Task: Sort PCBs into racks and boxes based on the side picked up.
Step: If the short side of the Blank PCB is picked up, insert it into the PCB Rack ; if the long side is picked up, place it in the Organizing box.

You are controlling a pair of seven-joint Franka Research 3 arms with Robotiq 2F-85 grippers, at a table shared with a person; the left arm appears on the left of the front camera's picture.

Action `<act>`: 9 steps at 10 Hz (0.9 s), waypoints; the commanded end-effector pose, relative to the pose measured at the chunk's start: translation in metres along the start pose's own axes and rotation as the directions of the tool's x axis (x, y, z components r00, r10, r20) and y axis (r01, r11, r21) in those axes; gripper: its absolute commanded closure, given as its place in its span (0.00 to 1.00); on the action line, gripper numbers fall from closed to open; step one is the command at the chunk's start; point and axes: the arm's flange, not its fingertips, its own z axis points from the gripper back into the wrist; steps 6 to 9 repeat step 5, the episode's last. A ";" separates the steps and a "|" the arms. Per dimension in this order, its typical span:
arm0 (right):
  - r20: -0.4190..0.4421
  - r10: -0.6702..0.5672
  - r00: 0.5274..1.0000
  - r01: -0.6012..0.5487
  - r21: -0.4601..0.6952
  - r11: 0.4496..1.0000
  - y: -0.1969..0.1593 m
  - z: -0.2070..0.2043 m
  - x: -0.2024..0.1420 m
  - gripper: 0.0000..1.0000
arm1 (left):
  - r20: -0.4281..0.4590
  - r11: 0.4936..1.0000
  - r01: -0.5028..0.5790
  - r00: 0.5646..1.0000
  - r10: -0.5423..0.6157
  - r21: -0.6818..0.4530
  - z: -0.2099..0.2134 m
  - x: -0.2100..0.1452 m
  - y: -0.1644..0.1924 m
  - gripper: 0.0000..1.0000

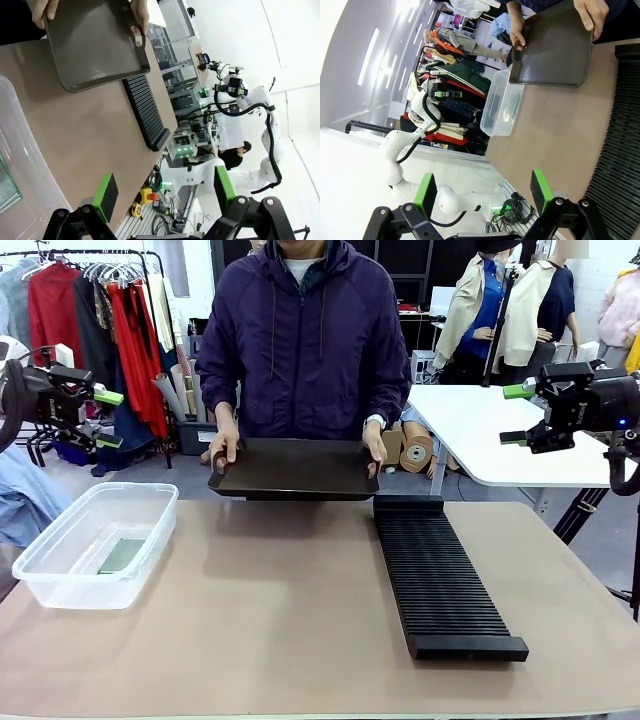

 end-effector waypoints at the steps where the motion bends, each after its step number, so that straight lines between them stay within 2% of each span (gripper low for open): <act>1: -0.001 0.009 1.000 -0.009 0.007 1.000 0.003 0.000 0.002 0.00 | -0.006 1.000 -0.001 1.000 0.001 -0.006 0.001 0.001 -0.002 0.00; 9: -0.001 0.009 1.000 -0.009 0.007 1.000 0.003 0.000 0.002 0.00 | -0.006 1.000 -0.001 1.000 0.001 -0.006 0.001 0.001 -0.002 0.00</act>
